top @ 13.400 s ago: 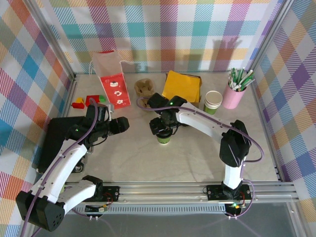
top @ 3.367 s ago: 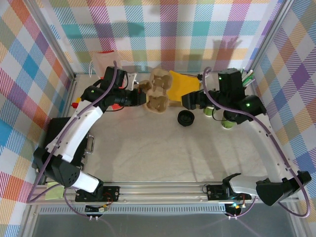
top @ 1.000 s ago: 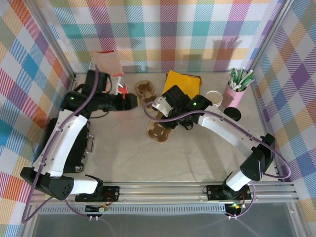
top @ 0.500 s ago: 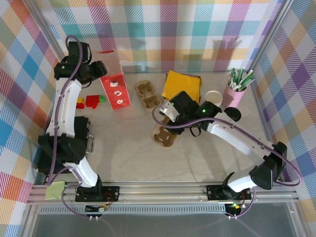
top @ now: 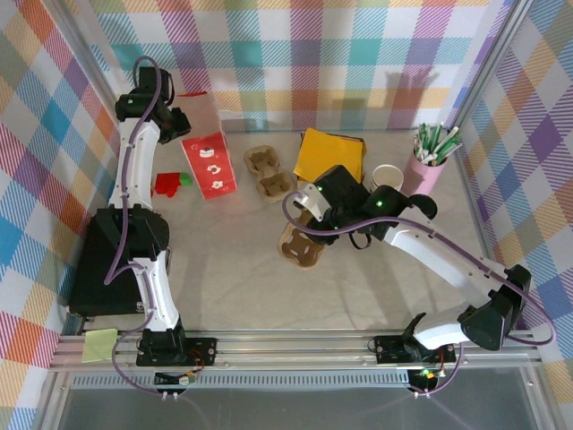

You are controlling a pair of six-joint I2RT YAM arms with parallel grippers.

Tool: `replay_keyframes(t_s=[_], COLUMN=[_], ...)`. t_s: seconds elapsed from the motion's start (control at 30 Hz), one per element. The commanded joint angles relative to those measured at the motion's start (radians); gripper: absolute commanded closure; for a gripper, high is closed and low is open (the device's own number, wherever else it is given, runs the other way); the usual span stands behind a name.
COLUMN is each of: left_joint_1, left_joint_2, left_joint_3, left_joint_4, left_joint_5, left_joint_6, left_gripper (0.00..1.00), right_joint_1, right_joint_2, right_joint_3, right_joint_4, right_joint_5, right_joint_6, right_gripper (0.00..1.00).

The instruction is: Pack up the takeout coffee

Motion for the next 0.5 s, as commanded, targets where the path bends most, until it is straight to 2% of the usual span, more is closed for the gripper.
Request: replay_keyframes(t_s=[0.0,0.13,0.27,0.47], left_joint_1=[0.013,0.013,0.010,-0.010], left_joint_2=[-0.001,-0.008,-0.052,-0.224], left_joint_3=[0.029,0.029,-0.005,-0.171], left_joint_4=[-0.037,-0.057,-0.090,-0.131], left_joint_5=[-0.012,0.002,0.030,0.105], left_joint_6=[0.013,0.024,0.037,0.058], left_gripper=[0.77,0.91,1.00,1.00], right_joint_1=[-0.001,-0.001,-0.001,-0.001], right_joint_2=[-0.040,-0.051,-0.061,-0.090], right_joint_3=[0.006,0.024,0.044,0.088], right_joint_4=[-0.022,-0.029,-0.037,-0.052], right_joint_5=[-0.009,-0.023,-0.036,-0.065], right_joint_6=[-0.003,-0.003,-0.001,-0.003], right_gripper=[0.67,0.67,0.67,0.67])
